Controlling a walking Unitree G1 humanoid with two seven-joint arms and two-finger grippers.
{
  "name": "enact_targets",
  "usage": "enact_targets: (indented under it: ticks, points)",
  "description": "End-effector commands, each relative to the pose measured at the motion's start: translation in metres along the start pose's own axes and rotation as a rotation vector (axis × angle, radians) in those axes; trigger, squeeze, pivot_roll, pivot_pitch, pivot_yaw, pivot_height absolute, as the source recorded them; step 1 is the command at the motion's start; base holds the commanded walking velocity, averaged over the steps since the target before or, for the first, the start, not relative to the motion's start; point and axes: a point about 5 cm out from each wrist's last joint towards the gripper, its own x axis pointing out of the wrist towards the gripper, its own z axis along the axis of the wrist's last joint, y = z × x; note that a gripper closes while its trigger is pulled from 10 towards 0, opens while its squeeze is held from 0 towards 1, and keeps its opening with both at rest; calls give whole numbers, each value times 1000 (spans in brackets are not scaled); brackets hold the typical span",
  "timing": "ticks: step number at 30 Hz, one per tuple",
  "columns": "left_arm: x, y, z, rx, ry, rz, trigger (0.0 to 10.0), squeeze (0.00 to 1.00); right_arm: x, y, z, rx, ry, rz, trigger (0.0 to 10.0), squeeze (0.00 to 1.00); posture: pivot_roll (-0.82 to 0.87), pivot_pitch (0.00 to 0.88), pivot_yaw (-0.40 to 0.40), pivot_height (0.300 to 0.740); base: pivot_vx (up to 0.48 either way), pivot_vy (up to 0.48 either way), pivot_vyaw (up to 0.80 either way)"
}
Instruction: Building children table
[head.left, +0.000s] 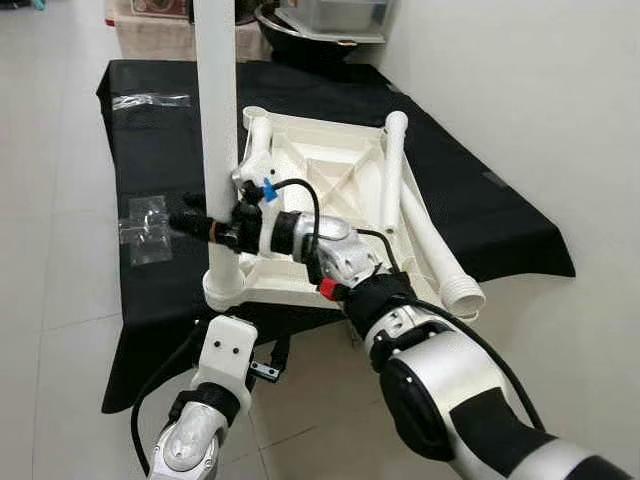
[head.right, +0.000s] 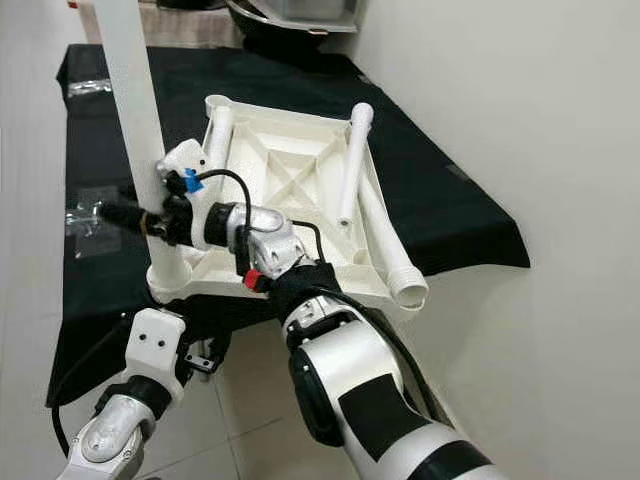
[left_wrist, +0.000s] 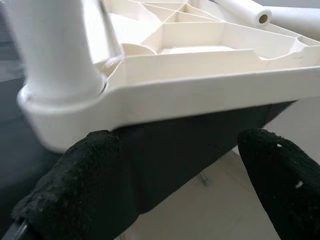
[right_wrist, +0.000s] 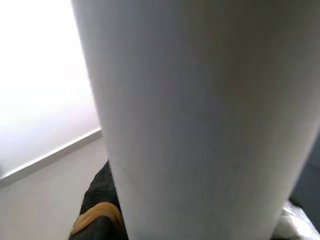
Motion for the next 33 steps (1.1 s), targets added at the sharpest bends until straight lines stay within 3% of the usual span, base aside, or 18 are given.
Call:
enact_targets:
  ticks: [1,2,3,5,10,12,15,16,19,22,23,24,26,27,33]
  points:
    - [-1,-3,0,-6,7,-9,10000,0,-5,-18,6,-5,-5,-208,0,0,124,104,-185,740,0,0,0]
    - [-1,-2,0,-5,7,-10,10000,0,-6,-22,6,-11,-2,-309,0,0,124,104,-185,740,0,0,0]
    - [0,-3,-1,-4,8,-12,10000,0,-10,-32,2,1,30,-531,0,0,124,106,-182,740,0,0,0]
    - [0,-3,-1,-4,9,-12,10000,0,-11,-34,1,3,39,-581,0,0,124,106,-182,740,0,0,0]
    - [1,-3,-1,2,9,-14,10000,0,-28,-46,-17,110,84,-977,0,0,130,105,-181,740,0,0,0]
    - [1,-3,-1,3,9,-13,10000,0,-32,-46,-20,130,87,-1065,0,0,128,105,-182,740,0,0,0]
    - [1,-3,-1,2,7,-13,10000,0,-33,-46,-20,161,61,-1100,0,0,124,105,-181,740,0,0,0]
    - [1,-3,-1,2,8,-13,10000,0,-33,-46,-19,173,37,-1102,10000,0,124,105,-181,740,0,0,0]
    - [1,-3,-1,1,9,-12,10000,0,-35,-49,-11,175,-44,-1087,10000,0,123,104,-180,740,0,0,0]
    - [1,-3,-1,1,9,-11,10000,0,-37,-50,-9,167,-58,-1089,10000,0,123,104,-180,740,0,0,0]
    - [1,-3,-1,-1,9,-13,10000,0,-43,-54,-12,163,-62,-1097,10000,1000,118,102,-176,740,0,0,0]
    - [1,-3,-1,-1,10,-14,10000,0,-46,-57,-11,143,-76,-1084,10000,937,119,102,-176,740,0,0,0]
    - [1,-3,-1,-1,10,-14,10000,0,-48,-57,-11,127,-85,-1083,10000,937,119,102,-176,740,0,0,0]
    - [1,-2,-1,0,10,-14,10000,0,-48,-56,-9,106,-105,-1038,10000,0,123,100,-175,740,0,0,0]
    - [1,-2,-2,4,11,-14,10000,0,-52,-49,-11,-8,-170,-892,10000,0,123,92,-172,740,0,0,0]
